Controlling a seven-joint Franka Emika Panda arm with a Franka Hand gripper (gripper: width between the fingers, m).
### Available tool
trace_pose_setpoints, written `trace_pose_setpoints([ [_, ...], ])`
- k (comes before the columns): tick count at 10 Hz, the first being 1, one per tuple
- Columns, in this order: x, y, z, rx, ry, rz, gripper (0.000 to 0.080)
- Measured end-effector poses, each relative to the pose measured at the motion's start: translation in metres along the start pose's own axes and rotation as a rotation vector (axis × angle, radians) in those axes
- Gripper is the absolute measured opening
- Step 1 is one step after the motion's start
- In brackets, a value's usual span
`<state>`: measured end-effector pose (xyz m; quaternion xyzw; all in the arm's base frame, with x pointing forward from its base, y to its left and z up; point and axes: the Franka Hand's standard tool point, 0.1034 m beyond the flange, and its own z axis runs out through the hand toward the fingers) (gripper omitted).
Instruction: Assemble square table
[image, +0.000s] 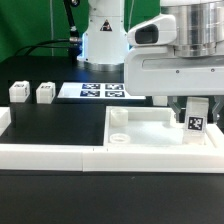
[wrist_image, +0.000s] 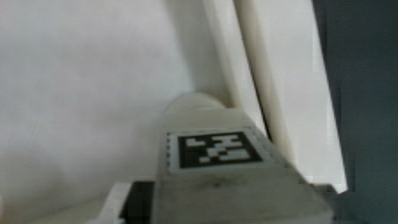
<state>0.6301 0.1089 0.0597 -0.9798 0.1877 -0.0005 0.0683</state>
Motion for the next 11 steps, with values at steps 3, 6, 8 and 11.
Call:
trace_pose_setpoints([
  [3, 0.002, 0.006, -0.001, -0.035, 0.007, 0.255, 0.029],
  [6, 0.007, 0.019, -0.006, -0.133, 0.032, 0.485, 0.0298],
  [8, 0.008, 0.025, -0.006, -0.138, 0.049, 0.5, 0.03],
  [11, 0.008, 0.025, -0.005, -0.139, 0.049, 0.498, 0.0378],
])
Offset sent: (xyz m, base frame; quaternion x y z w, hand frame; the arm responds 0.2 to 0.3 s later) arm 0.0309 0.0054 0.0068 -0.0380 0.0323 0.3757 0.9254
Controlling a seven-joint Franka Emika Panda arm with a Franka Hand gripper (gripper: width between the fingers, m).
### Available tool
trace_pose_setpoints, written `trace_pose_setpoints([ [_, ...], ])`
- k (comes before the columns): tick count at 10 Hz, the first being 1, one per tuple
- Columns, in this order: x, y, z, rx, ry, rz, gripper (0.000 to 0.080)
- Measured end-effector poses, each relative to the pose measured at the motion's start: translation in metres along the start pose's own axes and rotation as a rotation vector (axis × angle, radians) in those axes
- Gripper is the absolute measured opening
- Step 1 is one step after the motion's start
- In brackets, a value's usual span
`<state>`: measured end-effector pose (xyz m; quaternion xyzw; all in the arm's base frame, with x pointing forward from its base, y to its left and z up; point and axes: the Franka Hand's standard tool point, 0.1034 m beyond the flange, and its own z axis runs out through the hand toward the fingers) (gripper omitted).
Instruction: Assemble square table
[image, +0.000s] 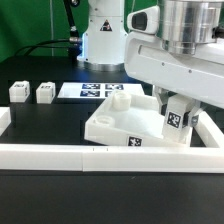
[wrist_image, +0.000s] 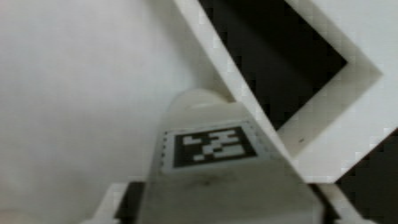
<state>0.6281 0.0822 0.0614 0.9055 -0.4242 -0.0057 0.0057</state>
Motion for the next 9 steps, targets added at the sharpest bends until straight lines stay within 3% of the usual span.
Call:
trace_pose_setpoints([
  [1, 0.0, 0.0, 0.0002, 0.0, 0.0, 0.0, 0.0378],
  [2, 0.0, 0.0001, 0.0004, 0.0, 0.0, 0.0, 0.0574],
  [3, 0.0, 0.0002, 0.0006, -0.001, 0.0, 0.0, 0.0626],
  [9, -0.0001, 0.0003, 0.0009, -0.001, 0.0, 0.0, 0.0649],
])
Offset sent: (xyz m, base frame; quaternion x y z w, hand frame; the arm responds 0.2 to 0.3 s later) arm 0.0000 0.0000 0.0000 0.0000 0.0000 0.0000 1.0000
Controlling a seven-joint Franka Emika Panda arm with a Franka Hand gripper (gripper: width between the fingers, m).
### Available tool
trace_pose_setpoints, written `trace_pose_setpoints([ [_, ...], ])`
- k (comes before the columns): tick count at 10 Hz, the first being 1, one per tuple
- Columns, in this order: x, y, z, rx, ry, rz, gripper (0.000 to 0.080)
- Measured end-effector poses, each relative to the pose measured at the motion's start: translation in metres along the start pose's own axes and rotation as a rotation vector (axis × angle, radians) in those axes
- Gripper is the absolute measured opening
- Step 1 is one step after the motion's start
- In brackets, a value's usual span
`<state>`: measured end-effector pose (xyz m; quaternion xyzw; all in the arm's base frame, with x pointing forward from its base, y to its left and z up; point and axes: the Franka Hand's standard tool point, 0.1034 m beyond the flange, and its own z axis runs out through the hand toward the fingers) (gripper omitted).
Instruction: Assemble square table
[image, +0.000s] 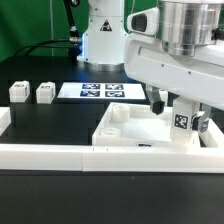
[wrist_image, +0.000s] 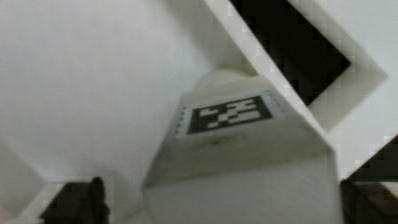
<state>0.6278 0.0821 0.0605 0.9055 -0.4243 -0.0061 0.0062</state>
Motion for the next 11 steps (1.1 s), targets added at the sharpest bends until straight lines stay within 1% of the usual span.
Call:
trace_pose_setpoints([
  [3, 0.0, 0.0, 0.0, 0.0, 0.0, 0.0, 0.0649],
  [4, -0.001, 0.0, -0.003, -0.002, -0.005, -0.047, 0.0649],
  [5, -0.005, -0.001, -0.017, -0.002, -0.023, -0.12, 0.0649],
  [6, -0.011, -0.004, -0.034, 0.012, -0.03, -0.203, 0.0649],
  [7, -0.02, -0.001, -0.051, 0.036, -0.03, -0.321, 0.0649],
  [8, -0.032, 0.009, -0.065, 0.053, -0.034, -0.399, 0.0649],
  [9, -0.039, 0.013, -0.075, 0.067, -0.012, -0.421, 0.0649],
  [11, -0.038, 0.016, -0.071, 0.064, -0.008, -0.587, 0.0649],
])
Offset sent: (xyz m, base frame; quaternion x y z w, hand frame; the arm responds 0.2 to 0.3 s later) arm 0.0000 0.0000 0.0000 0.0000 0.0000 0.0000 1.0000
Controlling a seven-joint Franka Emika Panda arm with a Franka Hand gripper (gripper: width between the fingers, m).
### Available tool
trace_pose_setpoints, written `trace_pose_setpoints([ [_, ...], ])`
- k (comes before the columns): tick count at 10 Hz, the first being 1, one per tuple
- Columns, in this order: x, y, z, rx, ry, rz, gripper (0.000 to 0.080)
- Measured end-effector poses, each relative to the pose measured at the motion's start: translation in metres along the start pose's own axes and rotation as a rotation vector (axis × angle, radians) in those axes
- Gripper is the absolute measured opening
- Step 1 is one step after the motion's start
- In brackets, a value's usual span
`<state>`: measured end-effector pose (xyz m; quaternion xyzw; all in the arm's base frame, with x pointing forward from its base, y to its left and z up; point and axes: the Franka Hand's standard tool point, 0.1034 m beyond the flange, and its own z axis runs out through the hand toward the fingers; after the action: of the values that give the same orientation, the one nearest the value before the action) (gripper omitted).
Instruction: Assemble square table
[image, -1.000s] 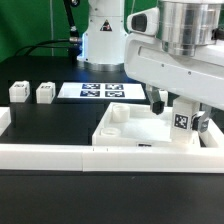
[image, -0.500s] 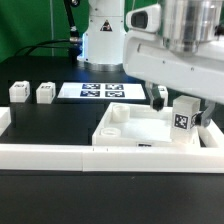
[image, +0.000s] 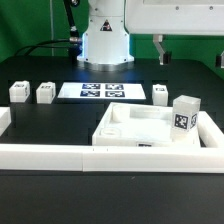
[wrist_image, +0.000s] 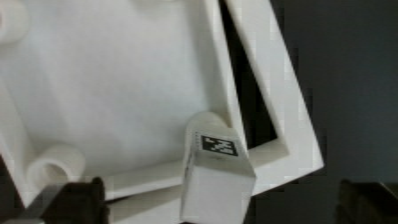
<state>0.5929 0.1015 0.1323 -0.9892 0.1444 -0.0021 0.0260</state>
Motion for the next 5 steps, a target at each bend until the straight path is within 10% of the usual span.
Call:
trace_pose_setpoints([
  [2, -0.002, -0.001, 0.002, 0.0, 0.002, -0.125, 0.0649],
  [5, -0.05, 0.013, 0.029, 0.005, -0.036, -0.363, 0.0649],
])
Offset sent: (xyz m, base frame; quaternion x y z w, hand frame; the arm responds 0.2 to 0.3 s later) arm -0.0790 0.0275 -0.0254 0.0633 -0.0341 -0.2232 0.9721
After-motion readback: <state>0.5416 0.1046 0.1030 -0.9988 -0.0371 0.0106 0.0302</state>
